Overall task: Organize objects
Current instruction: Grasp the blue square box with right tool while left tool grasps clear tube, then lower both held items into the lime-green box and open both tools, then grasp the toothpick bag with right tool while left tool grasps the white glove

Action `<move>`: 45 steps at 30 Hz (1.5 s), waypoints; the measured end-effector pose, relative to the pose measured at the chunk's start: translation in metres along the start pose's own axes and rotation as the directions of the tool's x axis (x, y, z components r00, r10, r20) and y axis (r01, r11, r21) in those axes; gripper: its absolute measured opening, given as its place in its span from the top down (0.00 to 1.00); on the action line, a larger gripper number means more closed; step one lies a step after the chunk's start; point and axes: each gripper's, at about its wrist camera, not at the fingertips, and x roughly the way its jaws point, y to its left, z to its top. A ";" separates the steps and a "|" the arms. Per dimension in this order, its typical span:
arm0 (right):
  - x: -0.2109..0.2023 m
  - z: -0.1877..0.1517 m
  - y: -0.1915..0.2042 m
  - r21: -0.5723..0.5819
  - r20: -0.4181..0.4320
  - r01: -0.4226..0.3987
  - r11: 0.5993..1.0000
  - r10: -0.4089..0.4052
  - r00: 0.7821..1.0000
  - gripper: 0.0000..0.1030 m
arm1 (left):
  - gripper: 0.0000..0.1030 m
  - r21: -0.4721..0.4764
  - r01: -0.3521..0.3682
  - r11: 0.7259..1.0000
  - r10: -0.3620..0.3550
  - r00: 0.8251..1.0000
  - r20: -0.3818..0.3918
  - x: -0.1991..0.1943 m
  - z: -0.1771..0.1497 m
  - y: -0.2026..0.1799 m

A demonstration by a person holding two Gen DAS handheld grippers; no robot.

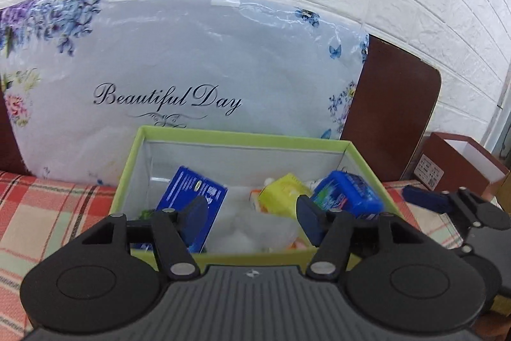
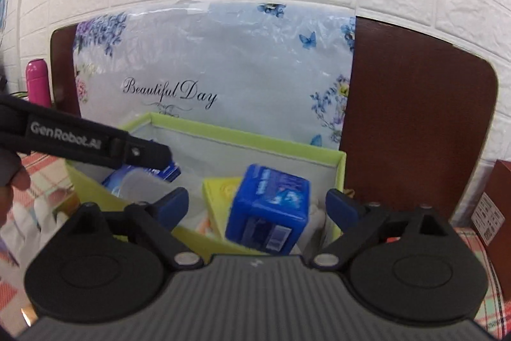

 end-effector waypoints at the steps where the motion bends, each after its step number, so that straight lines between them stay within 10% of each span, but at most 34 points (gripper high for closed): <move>1: -0.007 -0.003 -0.002 0.008 0.006 0.008 1.000 -0.008 1.000 0.00 | 0.34 -0.003 -0.001 1.000 0.001 1.000 0.001 -0.006 -0.002 0.001; 15: -0.130 -0.041 0.003 -0.069 -0.122 -0.122 0.990 0.113 0.986 0.00 | 0.22 0.018 -0.052 0.998 0.053 0.999 -0.012 -0.088 -0.053 0.013; 23: -0.115 -0.100 0.024 0.012 -0.312 -0.149 0.989 0.145 0.939 0.00 | 0.22 -0.036 -0.078 0.996 0.074 0.993 -0.093 -0.107 -0.112 0.029; 38: -0.096 -0.124 0.036 0.047 -0.304 -0.082 0.996 0.093 0.948 0.09 | 0.22 -0.112 -0.053 0.992 0.036 0.989 -0.146 -0.043 -0.096 0.013; 42: -0.097 -0.121 0.037 0.057 -0.283 -0.084 0.995 0.097 0.954 0.37 | 0.58 -0.172 -0.042 0.984 0.010 0.983 -0.181 -0.028 -0.093 0.018; 45: -0.098 -0.120 0.038 0.057 -0.271 -0.094 0.994 0.106 0.957 0.52 | 0.67 -0.143 -0.037 0.989 0.010 0.982 -0.191 -0.026 -0.096 0.015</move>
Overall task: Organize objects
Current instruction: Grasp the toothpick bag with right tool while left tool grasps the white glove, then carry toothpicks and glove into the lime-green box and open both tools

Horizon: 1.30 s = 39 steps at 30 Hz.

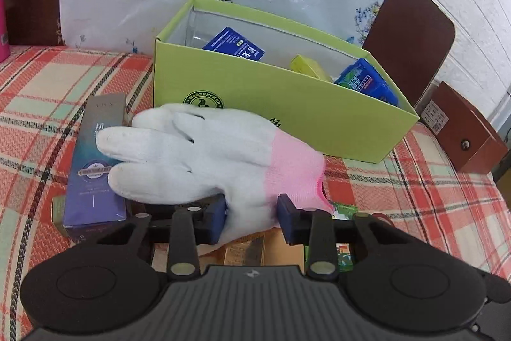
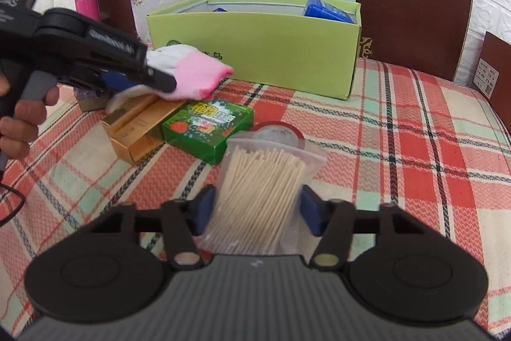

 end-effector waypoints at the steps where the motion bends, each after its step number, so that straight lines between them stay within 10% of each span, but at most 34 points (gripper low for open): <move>1: 0.000 0.000 0.001 -0.007 0.001 0.001 1.000 -0.001 1.000 0.58 | 0.70 0.014 -0.004 1.000 0.003 1.000 0.005 -0.001 -0.001 -0.001; 7: -0.008 -0.001 0.008 -0.032 0.005 -0.064 0.997 0.064 0.998 0.71 | 0.76 0.039 0.002 0.999 -0.002 1.000 0.006 -0.012 -0.004 -0.002; 9: -0.015 0.000 0.011 -0.036 0.016 -0.082 0.996 0.083 0.996 0.71 | 0.95 0.049 0.011 0.999 -0.012 1.000 0.029 -0.023 -0.005 -0.001; 23: -0.042 0.049 -0.003 -0.003 0.166 -0.121 0.993 0.120 0.979 0.71 | 0.95 0.134 0.121 0.984 -0.148 0.965 0.216 -0.099 0.057 -0.030; 39: 0.027 0.163 -0.028 -0.006 0.340 0.019 1.000 -0.016 0.940 0.71 | 0.95 0.107 0.138 0.985 -0.164 0.944 0.285 -0.025 0.160 -0.052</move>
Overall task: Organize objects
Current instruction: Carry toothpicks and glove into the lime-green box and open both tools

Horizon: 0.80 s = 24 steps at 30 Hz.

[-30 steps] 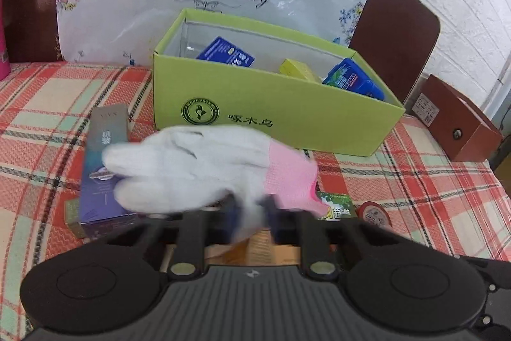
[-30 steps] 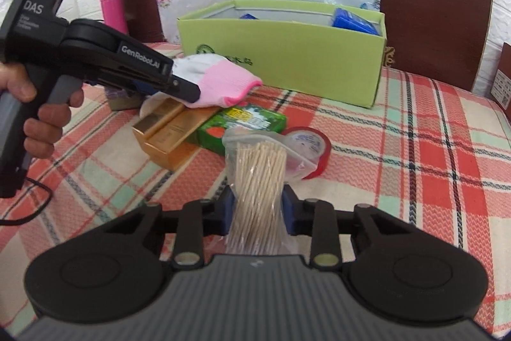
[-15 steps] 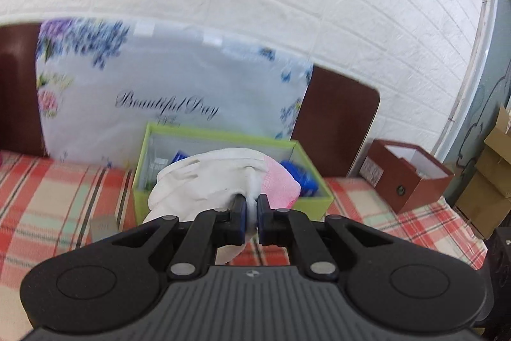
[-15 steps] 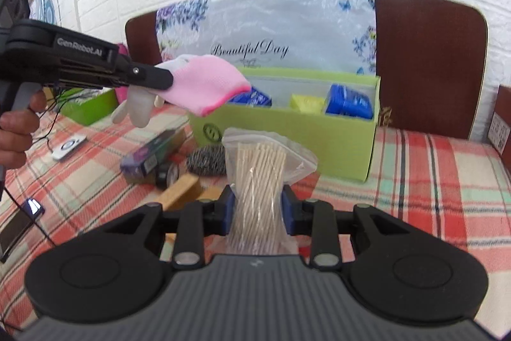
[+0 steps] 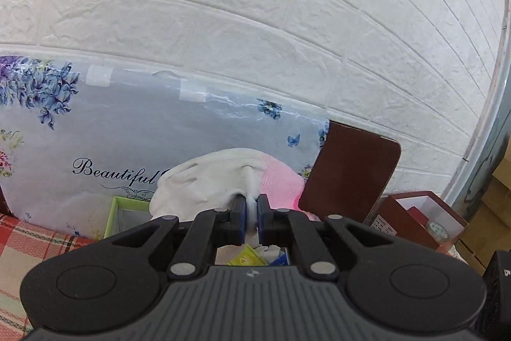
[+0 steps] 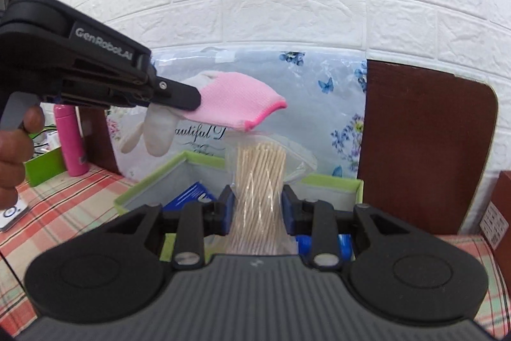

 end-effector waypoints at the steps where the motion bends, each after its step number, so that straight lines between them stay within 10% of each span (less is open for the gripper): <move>1: 0.009 0.001 0.000 -0.007 0.005 0.014 1.000 -0.014 1.000 0.70 | 0.95 -0.001 -0.009 1.000 0.009 1.000 0.000 0.007 -0.002 0.003; 3: 0.027 0.001 0.000 -0.027 0.010 0.037 0.999 -0.037 0.999 0.65 | 0.82 0.002 -0.039 0.999 0.039 0.999 -0.017 0.024 -0.011 0.010; 6: 0.051 -0.012 0.006 -0.102 -0.023 0.066 0.993 -0.069 0.997 0.29 | 0.34 0.010 -0.093 0.996 0.093 0.992 -0.089 0.039 -0.033 0.025; 12: 0.033 -0.031 0.011 -0.121 -0.011 0.049 0.992 -0.050 0.999 0.05 | 0.28 0.039 -0.131 0.991 0.133 0.989 -0.070 0.017 -0.051 0.035; 24: -0.044 -0.030 0.034 -0.070 -0.099 -0.045 0.997 0.038 0.994 0.00 | 0.23 0.065 -0.236 0.969 0.241 0.968 -0.070 -0.076 -0.063 0.038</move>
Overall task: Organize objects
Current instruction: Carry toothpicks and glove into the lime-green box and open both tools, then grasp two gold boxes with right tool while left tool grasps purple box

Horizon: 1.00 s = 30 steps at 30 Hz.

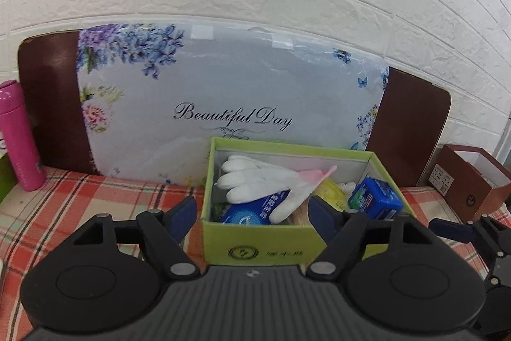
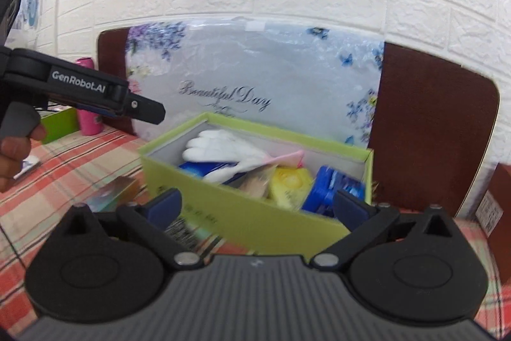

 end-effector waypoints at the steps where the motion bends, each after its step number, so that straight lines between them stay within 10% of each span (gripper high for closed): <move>1: -0.006 -0.004 0.005 0.005 -0.014 -0.022 1.000 0.022 1.000 0.00 | 0.23 -0.005 -0.011 1.000 0.011 1.000 -0.007 -0.006 -0.007 0.003; 10: -0.023 -0.060 0.064 0.090 -0.177 -0.145 0.985 0.159 0.971 0.02 | 0.23 -0.103 -0.127 0.986 0.114 0.985 -0.127 -0.026 -0.071 0.037; 22: 0.025 -0.064 0.107 0.258 -0.285 -0.021 0.966 0.097 0.954 0.04 | 0.23 -0.127 -0.186 0.974 0.160 0.968 -0.191 0.024 -0.072 0.044; 25: 0.033 -0.068 0.112 0.209 -0.285 0.031 0.977 0.031 0.958 0.34 | 0.23 -0.100 -0.202 0.974 0.176 0.959 -0.221 0.038 -0.072 0.048; 30: 0.023 -0.076 0.096 0.209 -0.271 -0.022 0.978 0.079 0.959 0.45 | 0.51 -0.108 -0.132 0.985 0.100 0.959 -0.263 0.045 -0.077 0.068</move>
